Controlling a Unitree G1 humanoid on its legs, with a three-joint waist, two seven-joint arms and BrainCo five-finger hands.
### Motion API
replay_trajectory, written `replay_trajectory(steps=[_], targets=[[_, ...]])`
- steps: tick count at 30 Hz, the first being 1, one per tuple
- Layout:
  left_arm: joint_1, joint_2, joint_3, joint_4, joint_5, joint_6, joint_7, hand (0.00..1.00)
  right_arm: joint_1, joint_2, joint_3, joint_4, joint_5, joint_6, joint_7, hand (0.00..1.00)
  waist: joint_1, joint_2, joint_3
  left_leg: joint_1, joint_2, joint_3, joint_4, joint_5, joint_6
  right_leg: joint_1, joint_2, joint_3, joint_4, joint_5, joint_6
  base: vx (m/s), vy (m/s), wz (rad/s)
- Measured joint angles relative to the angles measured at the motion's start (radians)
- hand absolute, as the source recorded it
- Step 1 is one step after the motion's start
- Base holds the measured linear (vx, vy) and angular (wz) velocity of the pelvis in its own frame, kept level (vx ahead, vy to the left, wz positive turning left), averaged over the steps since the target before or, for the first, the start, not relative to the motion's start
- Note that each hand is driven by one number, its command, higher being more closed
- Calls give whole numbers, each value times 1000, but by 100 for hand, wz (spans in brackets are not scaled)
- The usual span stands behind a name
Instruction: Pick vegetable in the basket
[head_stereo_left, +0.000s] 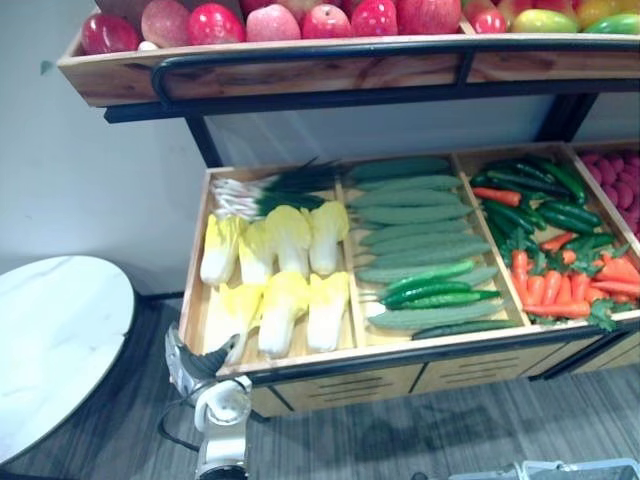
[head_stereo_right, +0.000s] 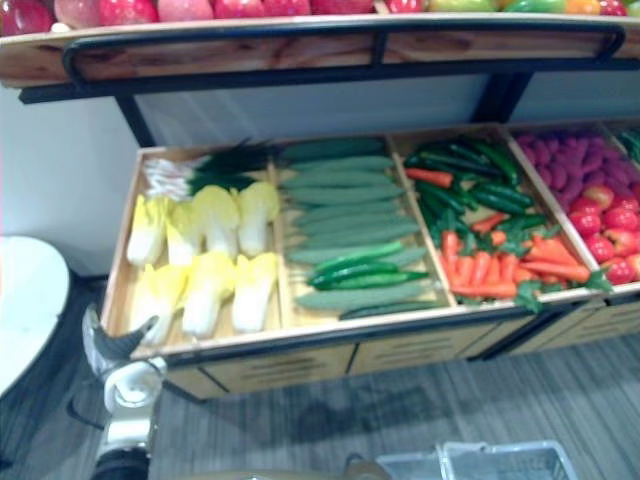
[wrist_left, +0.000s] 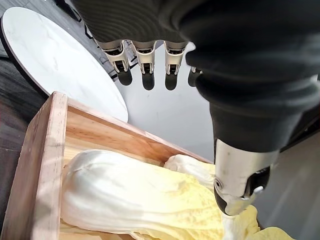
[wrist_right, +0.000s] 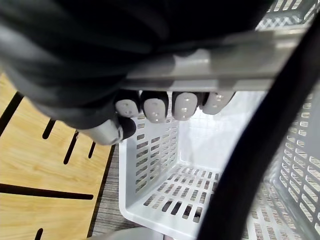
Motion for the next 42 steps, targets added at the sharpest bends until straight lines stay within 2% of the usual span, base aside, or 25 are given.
replay_trajectory(steps=[10, 16, 27, 42], targets=[[-97, 46, 46, 87, -9, 33, 10, 0, -43, -3, 3, -8, 0, -1, -2, 100, 2, -6, 34, -33, -2, 20, 0, 0, 0, -55, 2, 24, 17, 0, 0, 41, -2, -7], [-156, 78, 56, 106, -18, 34, 12, 0, -69, -12, 10, -8, -1, -2, -7, 100, 1, -6, 54, -52, -3, 29, 0, 1, -1, -89, 4, 36, 30, 0, 0, 27, -4, -6], [-201, 97, 58, 169, -17, 36, 13, 0, -100, -20, 19, -21, 0, -3, -18, 100, 1, -15, 87, -95, -7, 35, 0, 8, -2, -154, 2, 48, 59, 0, 0, 2, -5, -2], [-282, 116, 76, 283, -15, 67, 10, 0, -148, -31, 30, -29, 1, -8, -23, 100, 1, -30, 134, -134, -7, 82, 0, 9, -3, -233, 13, 95, 82, 4, -5, 34, -8, -10]])
